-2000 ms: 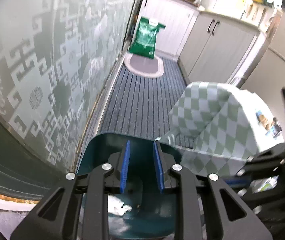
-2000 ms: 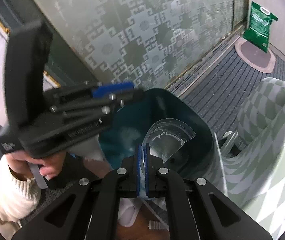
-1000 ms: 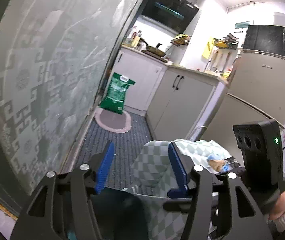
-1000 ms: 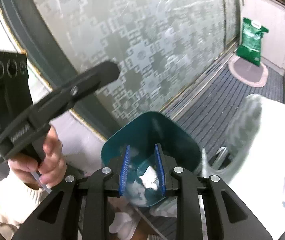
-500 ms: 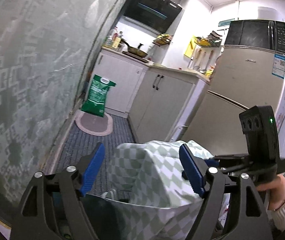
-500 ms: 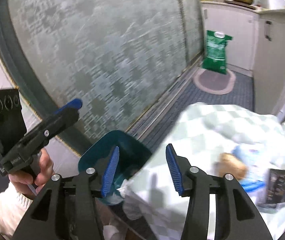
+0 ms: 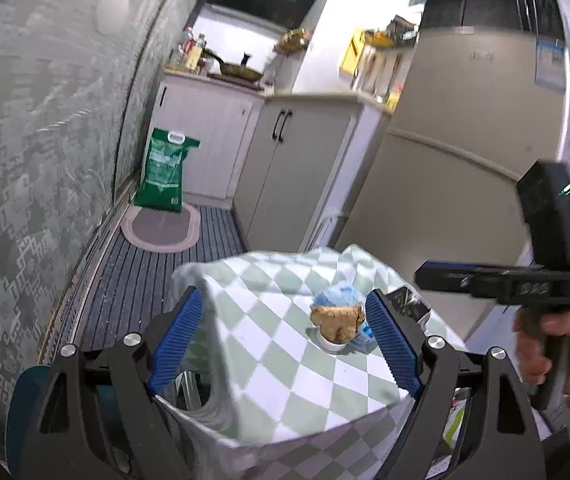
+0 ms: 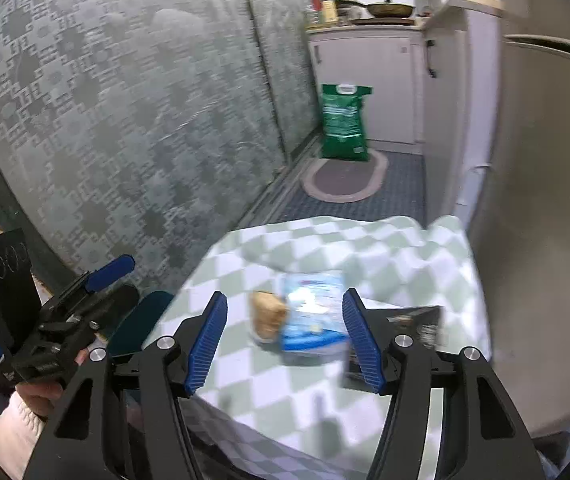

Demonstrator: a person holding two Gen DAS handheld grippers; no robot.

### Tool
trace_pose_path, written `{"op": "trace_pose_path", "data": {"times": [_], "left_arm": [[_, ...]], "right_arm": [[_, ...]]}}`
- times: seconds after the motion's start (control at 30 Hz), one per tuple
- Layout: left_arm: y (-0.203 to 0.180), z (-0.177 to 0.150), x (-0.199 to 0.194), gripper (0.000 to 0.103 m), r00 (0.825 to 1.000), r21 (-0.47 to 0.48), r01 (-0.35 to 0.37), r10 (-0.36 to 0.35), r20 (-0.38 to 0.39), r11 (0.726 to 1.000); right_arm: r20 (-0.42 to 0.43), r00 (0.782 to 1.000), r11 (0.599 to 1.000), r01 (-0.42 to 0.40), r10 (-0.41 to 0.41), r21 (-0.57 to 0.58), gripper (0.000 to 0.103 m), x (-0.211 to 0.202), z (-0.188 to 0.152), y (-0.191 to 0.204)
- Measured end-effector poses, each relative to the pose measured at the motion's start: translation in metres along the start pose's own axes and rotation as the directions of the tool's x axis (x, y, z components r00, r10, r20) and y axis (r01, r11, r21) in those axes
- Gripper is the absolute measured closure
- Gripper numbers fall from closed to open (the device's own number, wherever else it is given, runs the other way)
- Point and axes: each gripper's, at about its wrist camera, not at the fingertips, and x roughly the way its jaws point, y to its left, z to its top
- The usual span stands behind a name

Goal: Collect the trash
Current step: 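Move both tools back over the table toward the ginger root and black package, then grasp the ginger root with the left tool while the right tool grasps the black 'face' package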

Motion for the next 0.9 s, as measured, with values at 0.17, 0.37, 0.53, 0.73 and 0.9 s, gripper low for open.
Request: {"op": "trace_pose_path", "data": {"times": [0.17, 0.37, 0.53, 0.73, 0.9], "left_arm": [[-0.024, -0.007, 0.03, 0.018, 0.998, 0.032, 0.028, -0.026, -0.048, 0.999], [-0.037, -0.016, 0.062, 0.019, 0.991, 0.015, 0.052, -0.049, -0.125, 0.999], [-0.042, -0.016, 0.075, 0.021, 0.988, 0.001, 0.032, -0.032, -0.148, 0.999], [-0.042, -0.017, 0.083, 0.034, 0.984, -0.028, 0.04, -0.044, -0.173, 0.999], [-0.042, -0.016, 0.087, 0.043, 0.983, -0.038, 0.032, -0.039, -0.179, 0.999]], "right_arm": [[-0.001, 1.0, 0.999, 0.019, -0.019, 0.043, 0.042, -0.006, -0.007, -0.026], [-0.021, 0.999, 0.997, 0.034, -0.032, 0.073, 0.042, -0.006, -0.016, -0.047], [-0.018, 0.999, 0.994, 0.049, -0.047, 0.098, 0.042, -0.012, -0.02, -0.063], [-0.032, 0.996, 0.991, 0.086, -0.083, 0.101, 0.042, -0.011, -0.025, -0.073], [-0.042, 0.995, 0.991, 0.091, -0.087, 0.097, 0.042, -0.008, -0.029, -0.076]]}}
